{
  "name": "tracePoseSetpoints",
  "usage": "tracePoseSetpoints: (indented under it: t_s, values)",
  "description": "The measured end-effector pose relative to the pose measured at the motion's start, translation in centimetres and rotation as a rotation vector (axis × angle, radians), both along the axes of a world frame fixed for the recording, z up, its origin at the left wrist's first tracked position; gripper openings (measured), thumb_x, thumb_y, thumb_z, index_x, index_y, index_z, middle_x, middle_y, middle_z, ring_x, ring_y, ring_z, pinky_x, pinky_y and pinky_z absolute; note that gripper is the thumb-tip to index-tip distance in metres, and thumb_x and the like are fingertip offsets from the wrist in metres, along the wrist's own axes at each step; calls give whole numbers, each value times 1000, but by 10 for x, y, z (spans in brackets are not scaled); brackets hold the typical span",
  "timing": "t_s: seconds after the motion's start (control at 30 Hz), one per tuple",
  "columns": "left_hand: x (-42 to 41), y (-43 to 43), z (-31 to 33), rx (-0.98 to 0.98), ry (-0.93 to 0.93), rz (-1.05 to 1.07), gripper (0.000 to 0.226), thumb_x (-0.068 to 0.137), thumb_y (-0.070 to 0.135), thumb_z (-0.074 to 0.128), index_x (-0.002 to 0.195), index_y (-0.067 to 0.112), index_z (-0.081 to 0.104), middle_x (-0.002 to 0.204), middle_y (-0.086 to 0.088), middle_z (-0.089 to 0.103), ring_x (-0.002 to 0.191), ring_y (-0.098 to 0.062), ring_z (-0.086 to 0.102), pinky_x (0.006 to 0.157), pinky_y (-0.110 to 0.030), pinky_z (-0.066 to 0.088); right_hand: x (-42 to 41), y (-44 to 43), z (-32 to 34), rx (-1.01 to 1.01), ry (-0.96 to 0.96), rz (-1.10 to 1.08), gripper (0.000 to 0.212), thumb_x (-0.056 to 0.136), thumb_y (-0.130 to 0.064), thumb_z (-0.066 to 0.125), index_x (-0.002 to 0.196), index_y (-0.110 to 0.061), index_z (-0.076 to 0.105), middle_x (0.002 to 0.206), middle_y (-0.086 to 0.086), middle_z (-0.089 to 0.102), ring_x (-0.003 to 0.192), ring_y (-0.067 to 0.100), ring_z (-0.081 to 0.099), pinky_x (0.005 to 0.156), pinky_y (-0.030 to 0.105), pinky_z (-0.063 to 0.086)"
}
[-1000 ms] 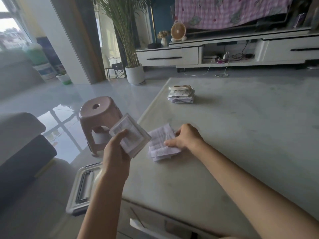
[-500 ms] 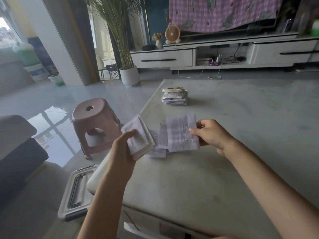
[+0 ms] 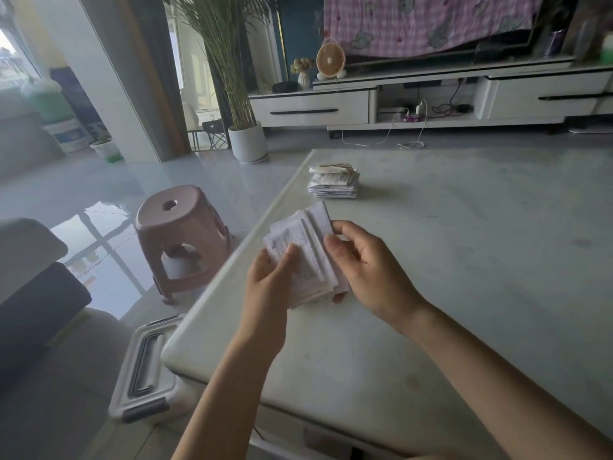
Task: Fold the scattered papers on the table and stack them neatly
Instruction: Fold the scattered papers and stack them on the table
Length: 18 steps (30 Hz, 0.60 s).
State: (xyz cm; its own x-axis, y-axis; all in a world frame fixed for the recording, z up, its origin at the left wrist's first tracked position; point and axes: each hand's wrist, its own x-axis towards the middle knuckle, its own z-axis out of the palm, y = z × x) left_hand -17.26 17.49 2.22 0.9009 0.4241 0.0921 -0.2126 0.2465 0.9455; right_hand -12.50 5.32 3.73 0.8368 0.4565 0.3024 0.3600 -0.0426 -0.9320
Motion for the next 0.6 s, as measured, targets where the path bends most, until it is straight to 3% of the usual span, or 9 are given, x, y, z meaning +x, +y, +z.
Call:
tracePoseSetpoints:
  t_s: [0.07, 0.13, 0.23, 0.3, 0.37, 0.43, 0.5, 0.6]
  values:
    - [-2, 16, 3, -69, -25, 51, 15, 92, 8, 50, 100, 7, 62, 87, -7, 71, 76, -19, 67, 73, -36, 55, 10, -1, 2, 52, 40, -58, 23, 97, -24, 45, 88, -12, 62, 68, 4, 61, 52, 13, 55, 47, 22, 45]
    - [-6, 39, 8, -262, -55, 105, 20, 95, 7, 43, 99, 11, 62, 88, -2, 73, 79, -14, 69, 64, -27, 57, 31, 0, 2, 76, 88, -232, 18, 95, -20, 50, 84, -12, 62, 66, -1, 60, 50, 8, 52, 51, 20, 44]
    - [-10, 59, 8, -517, -9, 136, 26, 95, 9, 43, 114, 9, 60, 117, -10, 65, 109, -27, 61, 65, -27, 58, 54, 10, -9, -158, 83, -390, 9, 87, -17, 60, 87, -8, 64, 75, 0, 61, 73, 15, 57, 72, 27, 44]
    - [-11, 59, 7, -549, 19, 149, 26, 94, 7, 42, 113, 8, 60, 116, -13, 66, 110, -31, 60, 64, -30, 58, 58, 24, -16, -304, 71, -379, 15, 85, -23, 63, 90, -9, 65, 86, 4, 63, 87, 19, 59, 74, 25, 42]
    - [-10, 56, 8, -516, 30, 176, 22, 94, 7, 42, 97, 12, 63, 96, -8, 72, 95, -25, 66, 64, -29, 59, 60, 37, -20, -455, 16, -390, 28, 82, -35, 64, 100, -13, 62, 107, 9, 62, 106, 25, 56, 84, 29, 42]
    - [-9, 54, 9, -490, 30, 163, 22, 94, 8, 42, 91, 15, 63, 84, -4, 74, 87, -21, 67, 71, -31, 58, 61, 44, -23, -741, 18, -389, 63, 77, -51, 65, 123, -11, 48, 128, 14, 47, 122, 31, 43, 96, 35, 36]
    - [-10, 53, 9, -461, 37, 147, 22, 94, 8, 41, 91, 15, 62, 82, -3, 74, 84, -20, 67, 78, -33, 55, 56, 47, -27, -953, 27, -390, 85, 72, -57, 68, 131, -6, 35, 135, 16, 37, 125, 32, 35, 99, 36, 32]
    - [-8, 53, 6, -413, 33, 138, 23, 94, 6, 40, 92, 15, 61, 82, -2, 74, 85, -19, 67, 80, -34, 53, 54, 50, -30, -990, 59, -402, 90, 68, -52, 75, 130, -4, 30, 133, 16, 39, 123, 32, 40, 96, 36, 34]
